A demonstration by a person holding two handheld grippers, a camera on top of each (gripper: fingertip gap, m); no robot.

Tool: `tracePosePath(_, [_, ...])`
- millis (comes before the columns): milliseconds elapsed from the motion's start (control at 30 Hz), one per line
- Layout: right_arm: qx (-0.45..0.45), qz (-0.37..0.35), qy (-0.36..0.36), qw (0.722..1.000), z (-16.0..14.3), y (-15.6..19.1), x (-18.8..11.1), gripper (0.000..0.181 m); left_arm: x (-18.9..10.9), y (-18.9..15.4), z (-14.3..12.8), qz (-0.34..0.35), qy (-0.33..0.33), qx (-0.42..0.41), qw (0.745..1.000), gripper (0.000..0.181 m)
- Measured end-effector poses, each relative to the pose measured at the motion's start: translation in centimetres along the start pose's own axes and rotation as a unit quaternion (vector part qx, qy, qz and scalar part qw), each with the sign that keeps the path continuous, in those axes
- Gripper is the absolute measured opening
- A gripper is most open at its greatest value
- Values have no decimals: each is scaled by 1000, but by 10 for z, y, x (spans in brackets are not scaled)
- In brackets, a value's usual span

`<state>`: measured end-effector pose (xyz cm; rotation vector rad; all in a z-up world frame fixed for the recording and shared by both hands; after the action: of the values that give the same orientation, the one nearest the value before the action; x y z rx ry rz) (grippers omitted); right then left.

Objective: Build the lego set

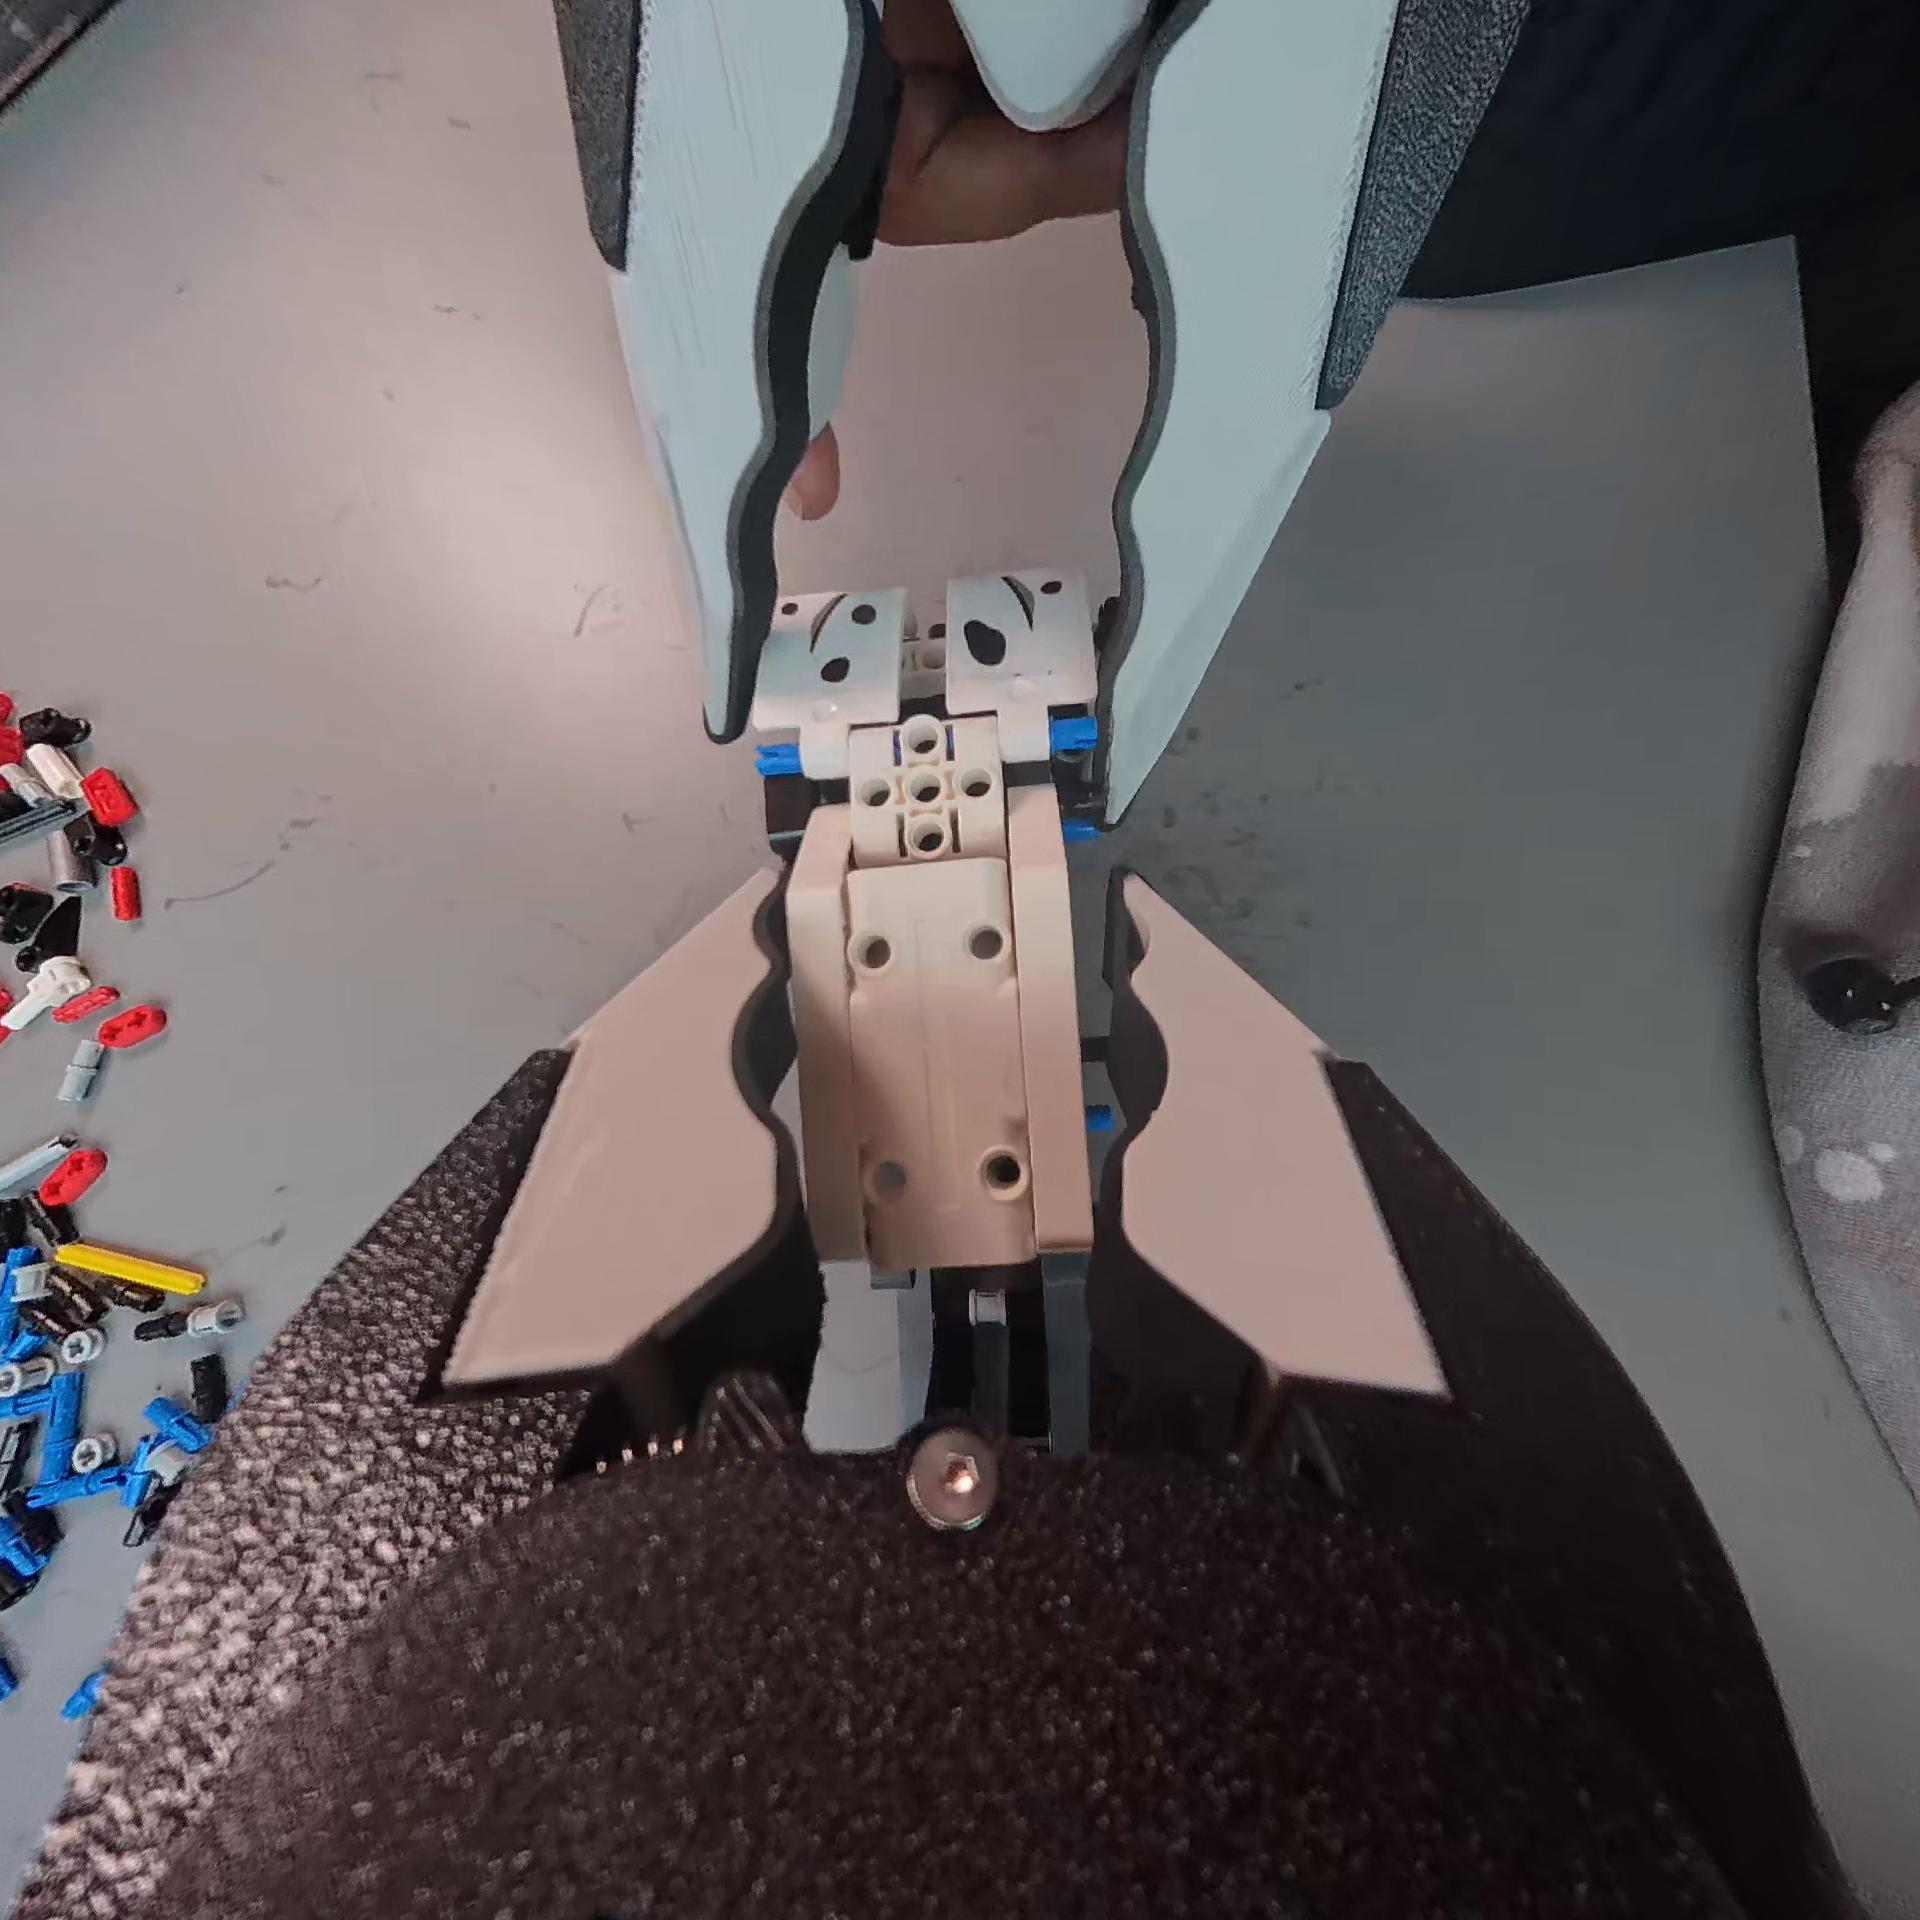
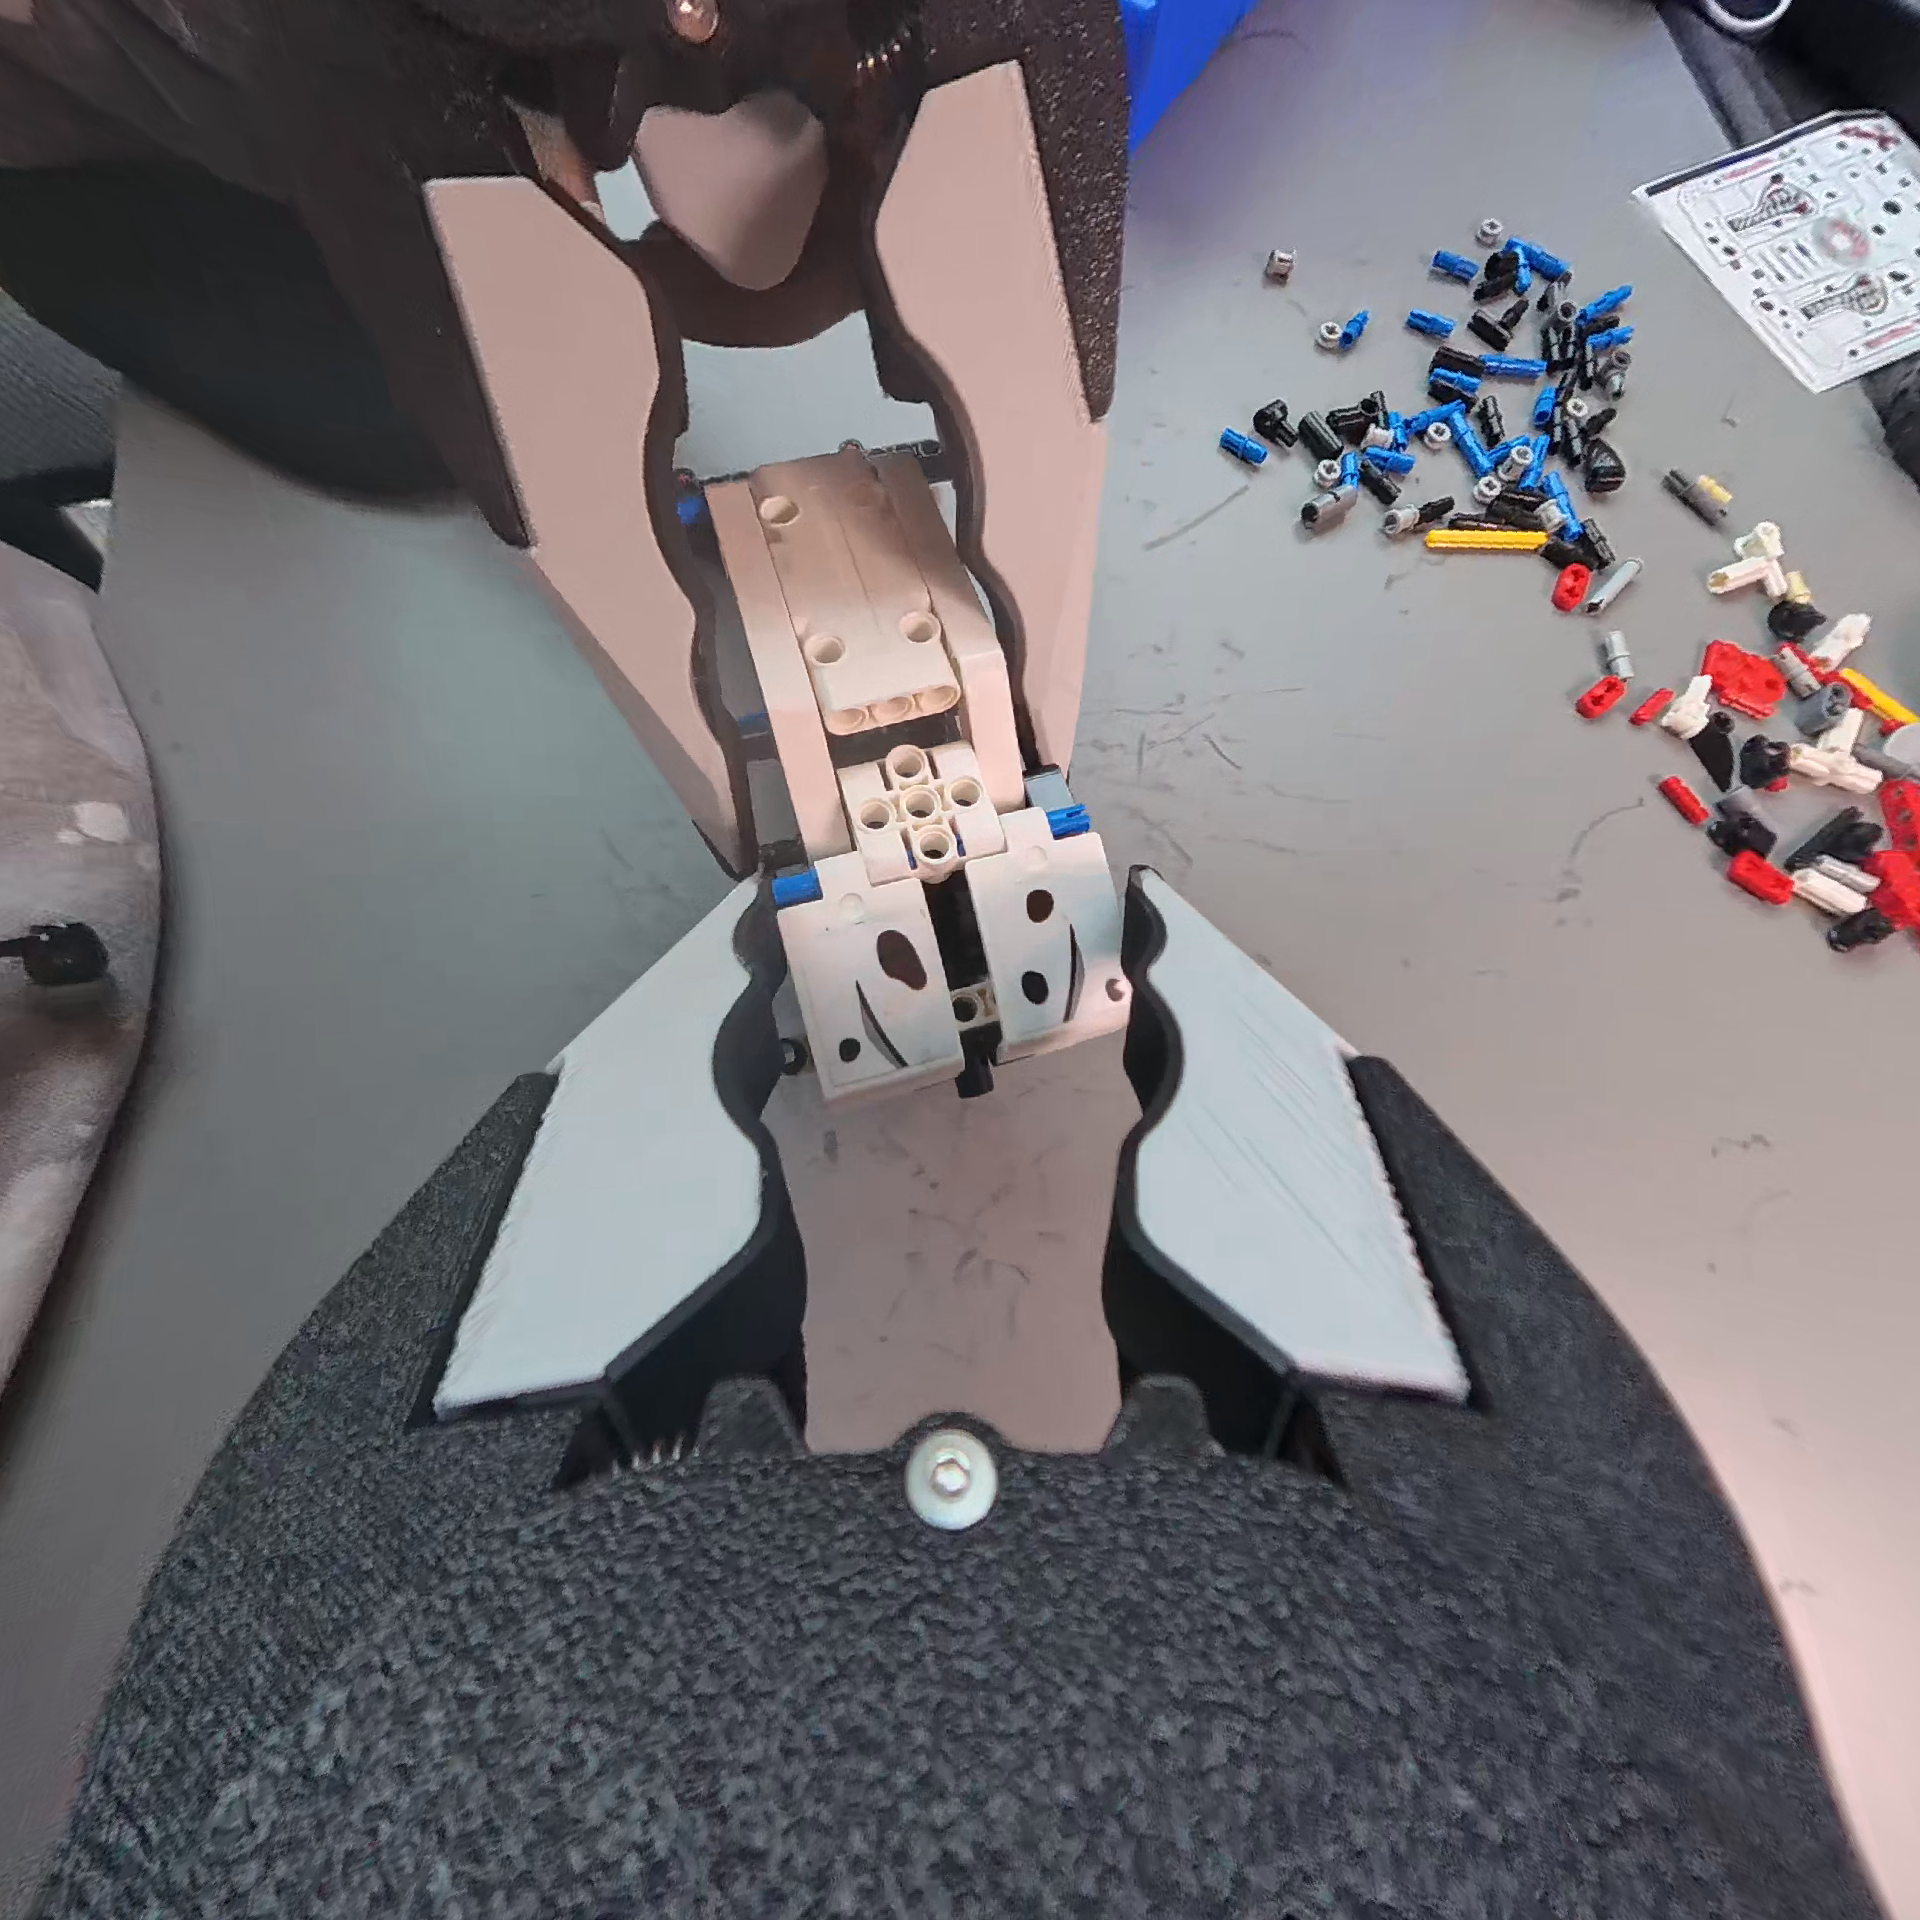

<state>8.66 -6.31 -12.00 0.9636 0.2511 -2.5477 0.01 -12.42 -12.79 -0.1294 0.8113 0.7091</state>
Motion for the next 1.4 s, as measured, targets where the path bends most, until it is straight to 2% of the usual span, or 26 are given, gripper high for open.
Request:
tracePosePath(133, [10,7,-10,1000,0,0,0,65,1,0,-1,-2,-2,16,1000,59])
tracePosePath(267, [-3,15,-33,999,-2,2,-2,66,-1,1,0,-30,-24,-13,999,61])
tracePosePath(367, [-19,34,-58,998,-1,2,-12,77,-10,4,-1,-50,-46,-32,997,71])
tracePosePath(467, [-20,42,-59,997,-4,-3,-16,81,-15,7,-6,-57,-34,-45,997,76])
tracePosePath(567, [-27,59,-40,997,-11,-4,-6,75,-11,6,-10,-63,-33,-38,997,60])
tracePosePath(633, [-22,53,-59,997,-10,-7,-5,67,-7,6,-9,-63,-37,-42,996,58])
tracePosePath(833, [-16,17,-58,998,-14,-13,-10,66,-5,18,-7,-21,-46,-45,998,57])
tracePosePath(967, [3,-24,-60,998,-19,-19,-15,67,-18,27,-8,-12,-77,-63,995,72])
tracePosePath(1100, [6,-8,-117,993,-20,-19,-29,82,-33,34,-19,-3,-104,-75,992,75])
tracePosePath(1233, [-6,-13,-85,996,-36,-23,-42,89,-42,43,-37,25,-98,-88,991,80])
tracePosePath(1400, [5,-12,-86,996,-43,-23,-27,87,-52,56,-65,42,-81,-136,987,85])
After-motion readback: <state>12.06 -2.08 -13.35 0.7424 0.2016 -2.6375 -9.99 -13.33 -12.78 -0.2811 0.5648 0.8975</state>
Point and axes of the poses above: each gripper's, where its closed fingertips meet, x out along the fingers, z out of its top, y = z × x across the jaws, the point moved 7 cm from there along -x, back along the fingers, and after that the axes turned 5 degrees about z, right-handed, at the moved point
